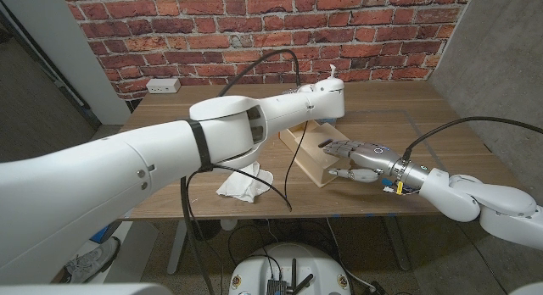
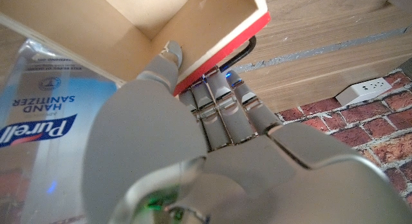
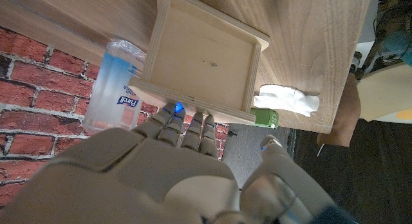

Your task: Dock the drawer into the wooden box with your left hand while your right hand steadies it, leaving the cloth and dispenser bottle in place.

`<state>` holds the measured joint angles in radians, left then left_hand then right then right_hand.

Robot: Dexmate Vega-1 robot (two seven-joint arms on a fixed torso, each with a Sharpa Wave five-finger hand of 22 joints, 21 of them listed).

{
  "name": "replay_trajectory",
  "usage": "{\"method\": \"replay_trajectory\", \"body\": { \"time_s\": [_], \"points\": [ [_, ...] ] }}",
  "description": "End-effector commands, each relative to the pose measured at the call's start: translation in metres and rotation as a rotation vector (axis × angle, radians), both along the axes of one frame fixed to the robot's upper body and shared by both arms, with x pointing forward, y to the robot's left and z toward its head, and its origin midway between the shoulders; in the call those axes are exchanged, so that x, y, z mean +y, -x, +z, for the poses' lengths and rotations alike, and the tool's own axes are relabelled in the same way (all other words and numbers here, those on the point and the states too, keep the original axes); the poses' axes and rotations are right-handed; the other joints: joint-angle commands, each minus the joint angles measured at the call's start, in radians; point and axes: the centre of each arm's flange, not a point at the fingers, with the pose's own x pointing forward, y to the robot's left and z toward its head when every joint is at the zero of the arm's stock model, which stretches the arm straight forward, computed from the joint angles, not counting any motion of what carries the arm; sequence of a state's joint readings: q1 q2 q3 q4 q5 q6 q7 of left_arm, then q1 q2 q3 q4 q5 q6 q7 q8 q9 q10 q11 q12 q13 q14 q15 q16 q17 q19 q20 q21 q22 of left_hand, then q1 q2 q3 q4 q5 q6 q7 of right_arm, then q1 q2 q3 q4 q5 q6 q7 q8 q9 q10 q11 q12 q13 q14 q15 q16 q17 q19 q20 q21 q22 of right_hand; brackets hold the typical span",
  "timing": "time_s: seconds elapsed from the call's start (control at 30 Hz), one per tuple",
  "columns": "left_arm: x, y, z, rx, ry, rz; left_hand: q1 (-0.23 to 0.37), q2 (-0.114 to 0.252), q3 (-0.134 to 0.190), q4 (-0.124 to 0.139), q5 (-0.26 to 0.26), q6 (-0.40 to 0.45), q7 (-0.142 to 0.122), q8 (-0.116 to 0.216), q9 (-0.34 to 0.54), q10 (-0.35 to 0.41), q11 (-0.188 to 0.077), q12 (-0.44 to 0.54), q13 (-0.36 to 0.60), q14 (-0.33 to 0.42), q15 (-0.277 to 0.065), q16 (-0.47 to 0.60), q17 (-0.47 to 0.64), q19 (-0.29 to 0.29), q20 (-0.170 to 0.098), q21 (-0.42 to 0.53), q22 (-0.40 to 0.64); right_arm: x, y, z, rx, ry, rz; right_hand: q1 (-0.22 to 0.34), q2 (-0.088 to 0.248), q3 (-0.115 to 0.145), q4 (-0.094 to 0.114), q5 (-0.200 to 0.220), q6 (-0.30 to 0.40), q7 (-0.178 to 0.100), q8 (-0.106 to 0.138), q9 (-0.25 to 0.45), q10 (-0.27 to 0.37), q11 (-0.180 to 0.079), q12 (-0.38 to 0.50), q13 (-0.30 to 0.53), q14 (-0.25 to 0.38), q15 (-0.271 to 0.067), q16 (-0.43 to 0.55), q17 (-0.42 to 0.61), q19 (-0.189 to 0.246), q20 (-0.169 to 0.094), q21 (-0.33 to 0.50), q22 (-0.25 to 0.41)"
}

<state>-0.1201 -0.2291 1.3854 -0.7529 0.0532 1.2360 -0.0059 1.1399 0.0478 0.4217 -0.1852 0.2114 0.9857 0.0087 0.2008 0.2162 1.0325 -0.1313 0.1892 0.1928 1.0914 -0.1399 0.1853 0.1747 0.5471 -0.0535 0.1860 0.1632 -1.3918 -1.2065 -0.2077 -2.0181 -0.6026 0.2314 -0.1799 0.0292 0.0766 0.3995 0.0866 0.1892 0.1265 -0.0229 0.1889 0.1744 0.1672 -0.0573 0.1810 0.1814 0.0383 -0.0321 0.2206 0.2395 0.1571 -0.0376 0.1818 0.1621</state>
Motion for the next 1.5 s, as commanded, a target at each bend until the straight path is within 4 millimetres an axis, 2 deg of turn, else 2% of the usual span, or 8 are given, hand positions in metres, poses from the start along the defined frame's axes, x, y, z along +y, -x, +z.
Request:
{"method": "replay_trajectory", "body": {
  "time_s": [0.03, 0.87, 1.13, 1.23, 1.5],
  "points": [
    [0.008, 0.003, 0.009, -0.016, 0.028, 0.011, 0.068, 0.077, 0.002, 0.008, 0.008, 0.003, 0.006, 0.003, 0.002, 0.061, -0.059, 0.01, 0.003, 0.051, -0.103, 0.006, 0.005, -0.002, -0.124, -0.002, 0.001, 0.002, -0.001, -0.001, 0.002, -0.008, 0.003, -0.005, 0.043, 0.001, 0.006, -0.002, 0.001, 0.004, -0.001, 0.002, 0.0, 0.005, 0.005, -0.001, -0.007, -0.037, 0.002, 0.003, 0.006, -0.084, 0.004, 0.003],
    [0.011, 0.001, 0.004, 0.032, 0.046, -0.028, 0.068, 0.078, 0.002, 0.008, 0.009, -0.001, 0.005, 0.002, 0.002, 0.053, -0.059, 0.008, 0.003, 0.046, -0.103, 0.005, 0.005, -0.004, -0.125, -0.002, 0.001, 0.004, -0.001, -0.003, 0.014, -0.012, 0.001, -0.005, 0.043, 0.001, 0.006, -0.002, 0.001, 0.006, -0.001, 0.002, -0.003, 0.006, 0.004, -0.001, -0.009, -0.036, 0.001, 0.003, 0.008, -0.082, 0.004, 0.003],
    [0.02, 0.001, 0.002, 0.062, 0.049, -0.047, 0.068, 0.078, 0.001, 0.008, 0.008, -0.002, 0.0, 0.002, 0.002, 0.046, -0.068, 0.006, 0.003, 0.042, -0.103, 0.003, 0.004, -0.008, -0.127, -0.003, 0.001, 0.004, -0.002, -0.003, 0.01, -0.007, 0.0, -0.003, 0.042, 0.001, 0.005, -0.002, 0.0, 0.005, -0.001, 0.002, -0.003, 0.005, 0.005, -0.001, -0.011, -0.035, 0.0, 0.003, 0.008, -0.081, 0.004, 0.003],
    [0.026, 0.0, 0.002, 0.08, 0.05, -0.046, 0.068, 0.079, 0.001, 0.008, 0.008, -0.001, -0.002, 0.003, 0.002, 0.049, -0.062, 0.007, 0.003, 0.041, -0.104, 0.003, 0.004, -0.009, -0.127, -0.004, 0.001, 0.004, -0.002, -0.003, 0.01, -0.007, -0.001, -0.005, 0.042, 0.0, 0.006, -0.002, 0.0, 0.004, -0.001, 0.002, -0.004, 0.006, 0.004, -0.001, -0.011, -0.036, 0.001, 0.004, 0.008, -0.081, 0.004, 0.003],
    [0.038, -0.002, 0.003, 0.098, 0.054, -0.057, 0.067, 0.079, 0.001, 0.009, 0.008, -0.002, -0.004, 0.003, 0.002, 0.044, -0.067, 0.006, 0.003, 0.039, -0.104, 0.003, 0.004, -0.012, -0.128, -0.004, 0.001, 0.007, -0.004, -0.003, 0.013, -0.004, 0.0, -0.003, 0.043, 0.001, 0.005, -0.002, 0.0, 0.005, -0.001, 0.002, -0.005, 0.006, 0.004, -0.001, -0.011, -0.035, 0.0, 0.004, 0.008, -0.081, 0.004, 0.003]
  ]
}}
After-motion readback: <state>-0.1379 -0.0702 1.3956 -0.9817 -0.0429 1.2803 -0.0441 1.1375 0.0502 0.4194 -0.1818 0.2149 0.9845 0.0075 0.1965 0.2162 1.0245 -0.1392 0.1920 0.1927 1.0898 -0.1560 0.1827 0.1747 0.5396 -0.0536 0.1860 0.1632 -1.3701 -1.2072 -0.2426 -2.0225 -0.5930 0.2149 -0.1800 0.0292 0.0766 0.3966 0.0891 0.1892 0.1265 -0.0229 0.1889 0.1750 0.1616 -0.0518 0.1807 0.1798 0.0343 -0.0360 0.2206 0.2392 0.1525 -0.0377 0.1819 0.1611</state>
